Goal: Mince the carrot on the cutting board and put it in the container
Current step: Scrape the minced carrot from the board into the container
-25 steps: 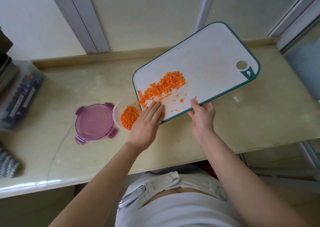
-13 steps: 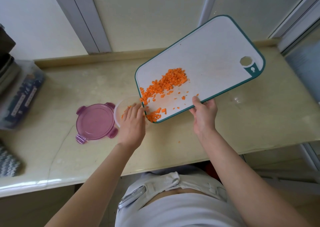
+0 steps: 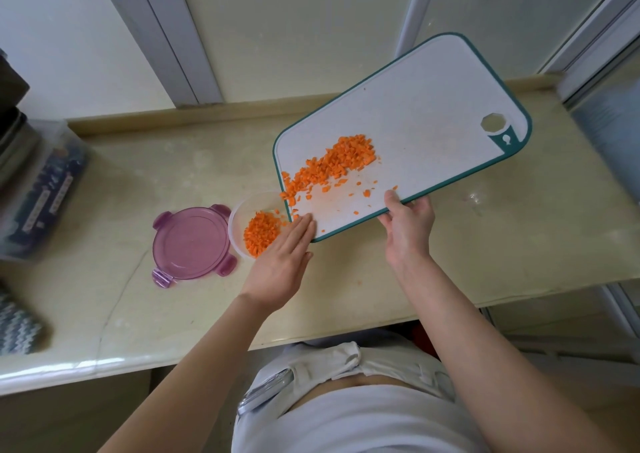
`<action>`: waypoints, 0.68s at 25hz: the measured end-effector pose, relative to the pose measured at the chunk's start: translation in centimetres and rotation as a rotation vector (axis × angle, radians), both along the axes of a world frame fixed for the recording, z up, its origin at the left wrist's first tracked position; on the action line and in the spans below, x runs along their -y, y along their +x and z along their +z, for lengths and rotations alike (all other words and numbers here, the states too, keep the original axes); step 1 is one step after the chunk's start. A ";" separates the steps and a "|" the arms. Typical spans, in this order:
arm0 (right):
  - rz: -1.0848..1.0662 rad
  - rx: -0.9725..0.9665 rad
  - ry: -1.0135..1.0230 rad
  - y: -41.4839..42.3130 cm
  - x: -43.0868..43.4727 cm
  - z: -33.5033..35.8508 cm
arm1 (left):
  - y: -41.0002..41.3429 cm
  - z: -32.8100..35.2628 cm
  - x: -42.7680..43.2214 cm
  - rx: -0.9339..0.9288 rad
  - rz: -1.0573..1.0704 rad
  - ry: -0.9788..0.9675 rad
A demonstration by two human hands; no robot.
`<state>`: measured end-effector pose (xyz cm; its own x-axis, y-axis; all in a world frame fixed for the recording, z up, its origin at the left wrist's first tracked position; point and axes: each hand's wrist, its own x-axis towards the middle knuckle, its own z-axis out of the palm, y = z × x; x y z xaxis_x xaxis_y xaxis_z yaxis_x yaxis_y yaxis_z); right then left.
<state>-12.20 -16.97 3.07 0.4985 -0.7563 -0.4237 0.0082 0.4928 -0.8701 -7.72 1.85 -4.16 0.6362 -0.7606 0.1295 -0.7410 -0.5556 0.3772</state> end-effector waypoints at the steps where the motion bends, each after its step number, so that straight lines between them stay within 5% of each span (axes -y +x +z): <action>1: 0.004 -0.005 -0.004 0.0 0.0 0.0 | 0.2 -0.3 -0.7 0.013 0.056 0.006; 11: 0.033 0.002 0.001 0.1 0.0 0.2 | 3.3 3.4 1.8 0.123 0.266 -0.136; 17: 0.073 0.018 -0.038 0.0 -0.4 0.1 | 4.7 6.8 8.7 0.075 0.000 -0.067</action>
